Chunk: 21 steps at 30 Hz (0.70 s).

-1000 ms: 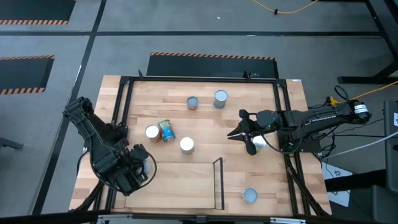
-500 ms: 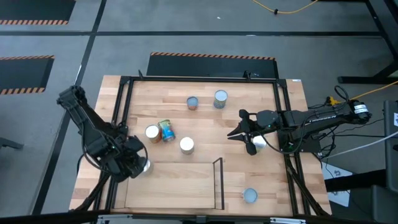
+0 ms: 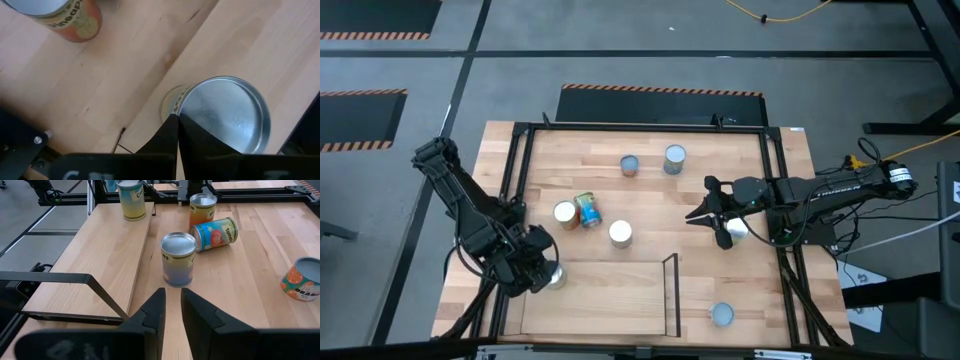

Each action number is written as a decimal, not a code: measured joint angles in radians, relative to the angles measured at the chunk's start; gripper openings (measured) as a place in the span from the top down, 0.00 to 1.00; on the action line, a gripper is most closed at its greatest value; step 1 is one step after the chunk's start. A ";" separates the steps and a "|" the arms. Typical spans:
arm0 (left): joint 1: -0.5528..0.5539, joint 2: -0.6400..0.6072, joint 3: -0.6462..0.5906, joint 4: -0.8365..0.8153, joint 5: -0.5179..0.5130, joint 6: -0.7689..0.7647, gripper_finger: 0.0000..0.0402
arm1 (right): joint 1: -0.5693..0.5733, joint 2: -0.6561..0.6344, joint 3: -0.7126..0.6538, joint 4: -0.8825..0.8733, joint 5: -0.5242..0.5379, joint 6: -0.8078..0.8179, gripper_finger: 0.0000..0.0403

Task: Pick and place cans onto a shelf
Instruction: Put the canned carrot on the shelf

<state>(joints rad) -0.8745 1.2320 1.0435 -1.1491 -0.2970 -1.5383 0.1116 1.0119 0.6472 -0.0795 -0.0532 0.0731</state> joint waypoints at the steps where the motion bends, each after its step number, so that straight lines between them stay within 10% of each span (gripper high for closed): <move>1: 0.000 0.000 0.000 0.000 0.000 0.000 1.00 | 0.000 0.000 0.000 0.000 0.000 0.000 0.84; 21: 0.000 0.000 0.000 0.000 0.000 0.003 0.84 | 0.000 0.000 0.000 0.000 0.000 -0.001 0.84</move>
<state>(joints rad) -0.8742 1.2320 1.0435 -1.1496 -0.2974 -1.5352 0.1114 1.0122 0.6468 -0.0795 -0.0534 0.0719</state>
